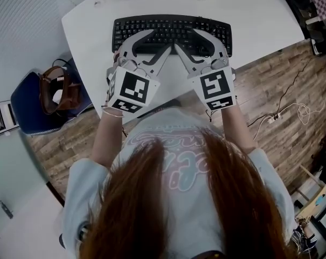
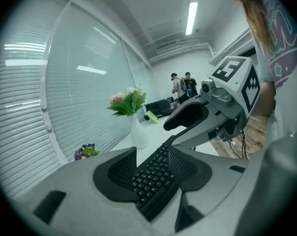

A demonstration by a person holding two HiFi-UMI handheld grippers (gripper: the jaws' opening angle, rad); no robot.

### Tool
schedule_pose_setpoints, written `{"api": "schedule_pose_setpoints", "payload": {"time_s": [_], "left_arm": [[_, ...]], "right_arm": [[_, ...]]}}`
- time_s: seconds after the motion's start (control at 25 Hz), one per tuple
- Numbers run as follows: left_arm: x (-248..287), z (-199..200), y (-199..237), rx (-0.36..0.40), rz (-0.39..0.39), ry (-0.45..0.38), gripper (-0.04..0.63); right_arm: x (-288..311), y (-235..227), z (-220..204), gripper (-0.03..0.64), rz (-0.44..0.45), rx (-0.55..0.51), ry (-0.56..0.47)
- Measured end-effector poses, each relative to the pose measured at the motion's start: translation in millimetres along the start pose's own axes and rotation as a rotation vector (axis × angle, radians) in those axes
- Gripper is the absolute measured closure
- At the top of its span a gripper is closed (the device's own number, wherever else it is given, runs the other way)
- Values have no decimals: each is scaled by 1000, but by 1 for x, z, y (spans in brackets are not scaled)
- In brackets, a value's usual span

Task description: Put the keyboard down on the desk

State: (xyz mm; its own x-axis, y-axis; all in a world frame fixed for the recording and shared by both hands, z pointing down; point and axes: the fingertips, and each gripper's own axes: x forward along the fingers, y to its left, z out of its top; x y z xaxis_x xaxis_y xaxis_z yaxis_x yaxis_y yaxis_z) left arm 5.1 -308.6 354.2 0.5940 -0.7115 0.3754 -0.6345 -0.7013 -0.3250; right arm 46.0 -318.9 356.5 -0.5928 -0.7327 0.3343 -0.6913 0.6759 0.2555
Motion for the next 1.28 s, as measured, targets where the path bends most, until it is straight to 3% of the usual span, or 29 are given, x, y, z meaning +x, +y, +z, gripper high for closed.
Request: {"api": "schedule_pose_setpoints", "payload": {"time_s": [0.28, 0.64, 0.96, 1.04, 1.28], "left_arm": [[-8, 15, 6, -173, -59, -101, 405], [-13, 21, 10, -202, -61, -133, 423], [-27, 41, 22, -361, -103, -257, 469], [-28, 44, 24, -359, -95, -264, 482], [-23, 40, 21, -242, -49, -210, 529]], "right_arm": [[-8, 1, 23, 425, 33, 103, -89], [-15, -1, 37, 434, 82, 184, -167], [-21, 1, 54, 504, 145, 241, -253], [-22, 0, 57, 516, 150, 240, -261], [-23, 4, 60, 559, 151, 216, -260]]}}
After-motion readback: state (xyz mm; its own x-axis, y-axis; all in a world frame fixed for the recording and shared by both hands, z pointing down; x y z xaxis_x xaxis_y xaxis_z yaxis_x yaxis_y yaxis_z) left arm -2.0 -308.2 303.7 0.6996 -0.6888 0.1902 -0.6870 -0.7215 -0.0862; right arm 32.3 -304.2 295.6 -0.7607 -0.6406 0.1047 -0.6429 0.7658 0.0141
